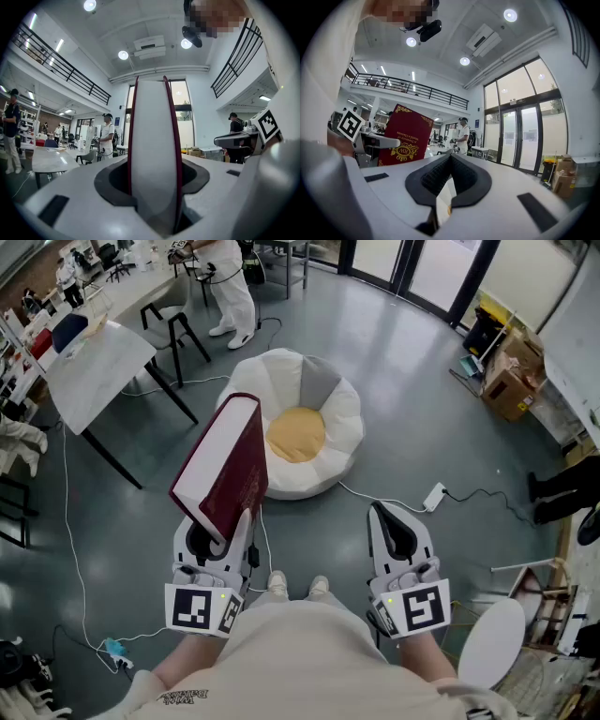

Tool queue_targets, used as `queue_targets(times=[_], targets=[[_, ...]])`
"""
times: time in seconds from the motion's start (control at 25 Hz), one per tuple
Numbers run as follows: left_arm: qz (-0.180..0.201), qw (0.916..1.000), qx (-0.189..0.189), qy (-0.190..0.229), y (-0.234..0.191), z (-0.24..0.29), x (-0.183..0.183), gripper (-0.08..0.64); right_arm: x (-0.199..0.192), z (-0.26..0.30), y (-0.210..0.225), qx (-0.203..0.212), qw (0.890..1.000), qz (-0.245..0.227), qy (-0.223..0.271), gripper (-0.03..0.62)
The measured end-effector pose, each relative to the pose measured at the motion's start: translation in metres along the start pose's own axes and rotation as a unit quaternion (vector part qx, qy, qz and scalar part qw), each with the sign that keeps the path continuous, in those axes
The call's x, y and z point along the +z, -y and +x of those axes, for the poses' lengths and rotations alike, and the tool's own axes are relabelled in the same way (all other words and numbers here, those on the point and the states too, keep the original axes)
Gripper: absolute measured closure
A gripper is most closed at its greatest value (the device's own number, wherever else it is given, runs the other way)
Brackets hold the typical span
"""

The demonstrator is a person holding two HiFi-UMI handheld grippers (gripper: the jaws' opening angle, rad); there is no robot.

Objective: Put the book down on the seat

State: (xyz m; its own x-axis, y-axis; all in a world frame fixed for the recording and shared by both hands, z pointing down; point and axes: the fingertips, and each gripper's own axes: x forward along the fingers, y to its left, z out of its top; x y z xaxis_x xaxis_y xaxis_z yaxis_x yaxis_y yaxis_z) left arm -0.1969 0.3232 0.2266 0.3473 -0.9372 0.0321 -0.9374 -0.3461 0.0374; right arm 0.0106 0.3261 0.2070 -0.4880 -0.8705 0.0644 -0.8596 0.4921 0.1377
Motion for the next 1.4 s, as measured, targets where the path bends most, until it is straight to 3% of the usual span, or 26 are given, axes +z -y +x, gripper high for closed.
queue_targets(times=[0.64, 1.4], targets=[[-0.004, 0.9999, 0.010, -0.012, 0.008, 0.014, -0.010, 0.334, -0.017, -0.001, 0.029, -0.017, 1.000, 0.026, -0.004, 0.592], [-0.003, 0.9993, 0.026, -0.029, 0.055, 0.041, -0.026, 0.333, -0.051, -0.017, 0.076, 0.002, 0.999, 0.041, -0.023, 0.592]])
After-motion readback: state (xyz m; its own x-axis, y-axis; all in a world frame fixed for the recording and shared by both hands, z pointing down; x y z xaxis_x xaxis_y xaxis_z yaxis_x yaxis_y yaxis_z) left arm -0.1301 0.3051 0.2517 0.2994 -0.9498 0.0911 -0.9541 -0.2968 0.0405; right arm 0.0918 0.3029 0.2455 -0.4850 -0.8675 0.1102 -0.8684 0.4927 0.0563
